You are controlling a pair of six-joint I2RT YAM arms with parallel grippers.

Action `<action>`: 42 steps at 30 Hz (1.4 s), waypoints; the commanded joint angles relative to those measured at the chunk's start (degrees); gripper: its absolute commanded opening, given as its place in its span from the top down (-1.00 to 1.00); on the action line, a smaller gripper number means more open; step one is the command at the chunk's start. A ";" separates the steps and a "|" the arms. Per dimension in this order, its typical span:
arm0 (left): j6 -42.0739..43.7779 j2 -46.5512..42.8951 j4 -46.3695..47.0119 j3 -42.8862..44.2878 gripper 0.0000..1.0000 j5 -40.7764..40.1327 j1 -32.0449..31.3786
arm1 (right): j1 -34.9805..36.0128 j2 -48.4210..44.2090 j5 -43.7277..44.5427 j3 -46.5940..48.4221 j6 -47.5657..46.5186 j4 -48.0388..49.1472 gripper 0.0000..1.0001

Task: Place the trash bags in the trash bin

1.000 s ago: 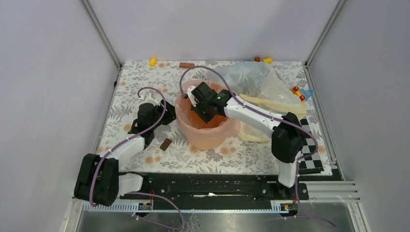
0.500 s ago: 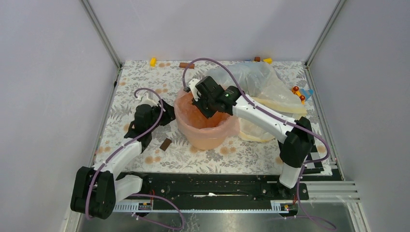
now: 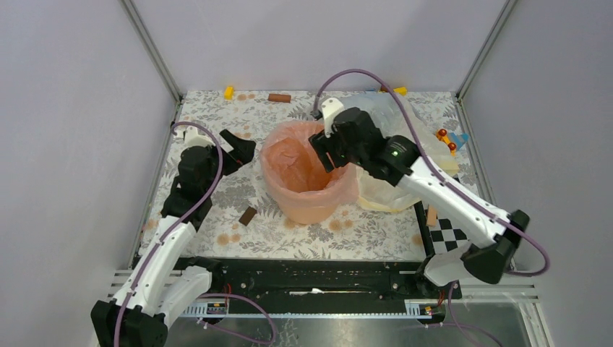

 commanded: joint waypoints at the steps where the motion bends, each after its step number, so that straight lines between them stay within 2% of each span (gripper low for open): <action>1: 4.60 -0.43 -7.82 9.14 -0.97 -6.71 -2.86 | -0.98 -6.91 7.71 -3.59 1.93 4.65 -0.51; 6: 9.63 5.17 -15.88 18.77 -0.95 -16.59 -11.62 | -0.99 -12.05 13.61 -6.07 1.93 6.41 -0.63; 9: 11.25 10.51 -20.69 24.01 -0.86 -19.26 -15.74 | -1.09 -13.77 17.65 -7.71 1.93 7.15 -0.65; 14: 13.45 16.12 -24.69 28.09 -0.61 -23.35 -19.41 | -1.15 -16.41 19.43 -10.52 1.93 8.28 -0.65; 18: 14.63 19.40 -26.25 29.40 -0.38 -22.58 -19.99 | -1.12 -17.97 19.59 -12.23 1.93 9.18 -0.65; 23: 15.83 20.99 -26.54 29.58 -0.06 -21.52 -20.18 | -1.11 -18.39 19.92 -13.40 1.93 9.31 -0.66; 30: 18.90 24.88 -28.49 31.35 0.57 -32.45 -19.69 | -1.14 -18.54 18.58 -15.42 1.93 11.11 -0.66; 35: 18.98 26.26 -27.66 32.99 0.96 -27.98 -15.67 | -1.10 -17.72 17.34 -15.33 3.51 11.60 -0.66; 42: 19.08 27.69 -26.13 35.16 1.00 -23.96 -7.05 | -1.11 -17.85 16.42 -16.16 3.52 13.55 -0.65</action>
